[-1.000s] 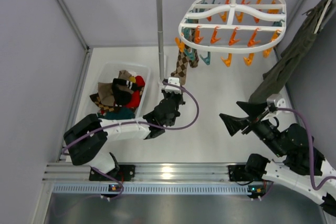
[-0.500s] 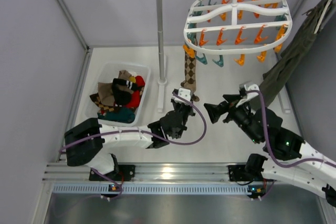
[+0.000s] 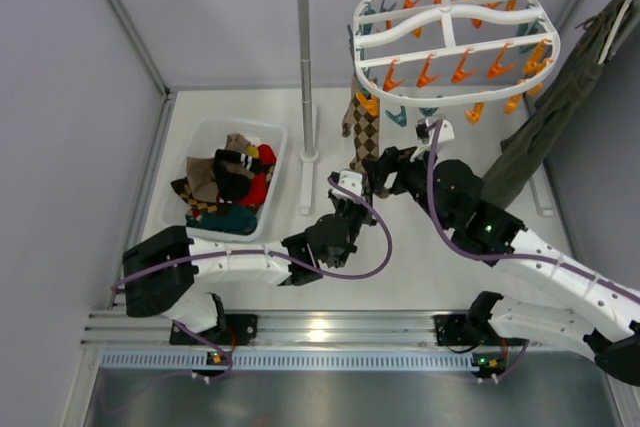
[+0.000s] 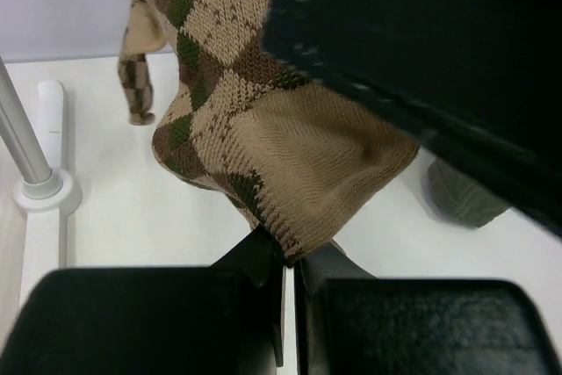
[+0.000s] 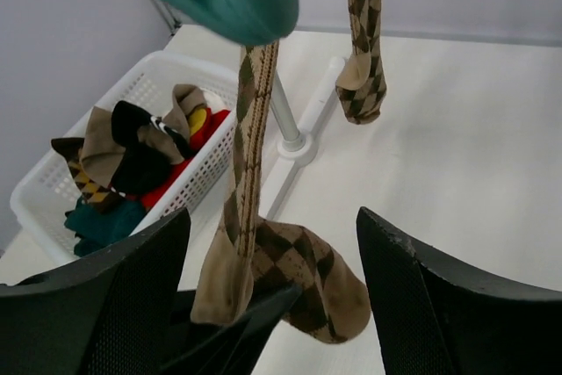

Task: Remove the socks clipped to the hanger

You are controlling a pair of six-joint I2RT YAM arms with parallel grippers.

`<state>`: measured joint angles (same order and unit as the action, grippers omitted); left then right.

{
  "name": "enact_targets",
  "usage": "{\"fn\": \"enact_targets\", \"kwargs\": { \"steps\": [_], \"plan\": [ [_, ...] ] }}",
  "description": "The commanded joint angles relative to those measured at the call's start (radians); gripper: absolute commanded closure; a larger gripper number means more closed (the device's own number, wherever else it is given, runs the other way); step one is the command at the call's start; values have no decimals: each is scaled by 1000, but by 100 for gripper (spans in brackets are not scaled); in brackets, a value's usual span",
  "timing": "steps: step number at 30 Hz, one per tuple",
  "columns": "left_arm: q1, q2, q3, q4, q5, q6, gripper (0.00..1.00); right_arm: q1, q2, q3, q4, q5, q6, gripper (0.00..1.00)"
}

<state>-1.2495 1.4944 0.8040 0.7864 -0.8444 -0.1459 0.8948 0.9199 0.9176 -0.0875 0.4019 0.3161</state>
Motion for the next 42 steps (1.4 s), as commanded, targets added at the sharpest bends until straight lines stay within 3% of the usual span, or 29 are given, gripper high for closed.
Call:
{"fn": "enact_targets", "kwargs": {
  "steps": [1,6,9,10,11,13,15,16,19,20,26,32,37,42],
  "plan": [
    [-8,-43,26,56,33,-38,100,-31,48,49,136,-51,20,27],
    [-13,-45,26,54,48,-44,100,-60,77,24,224,-113,38,41],
    [-14,-49,24,56,56,-46,100,-62,89,23,244,-127,43,61],
    [-14,-51,21,56,57,-47,100,-63,91,21,249,-127,44,80],
    [-14,-57,18,54,54,-47,100,-62,91,14,252,-126,51,87],
    [-16,-65,15,54,54,-46,100,-63,85,10,255,-120,51,100],
    [-14,-75,6,54,53,-37,100,-65,79,0,258,-115,52,100],
    [-14,-82,3,54,50,-34,94,-65,73,-5,261,-115,51,100],
    [-14,-98,-9,53,44,-8,52,-69,51,-23,265,-124,49,100],
    [-14,-112,-15,51,45,14,2,-73,43,-29,264,-135,46,100],
    [-14,-253,-137,33,15,19,2,-99,-15,-66,244,-250,3,100],
    [16,-364,-114,-165,8,2,1,-108,-108,-118,200,-268,-6,100],
    [111,-379,-3,-379,256,-41,2,-125,-205,-148,126,-250,-28,100],
    [189,-384,67,-424,485,-70,1,-158,-256,-152,49,-239,-58,100]
  ]
}}
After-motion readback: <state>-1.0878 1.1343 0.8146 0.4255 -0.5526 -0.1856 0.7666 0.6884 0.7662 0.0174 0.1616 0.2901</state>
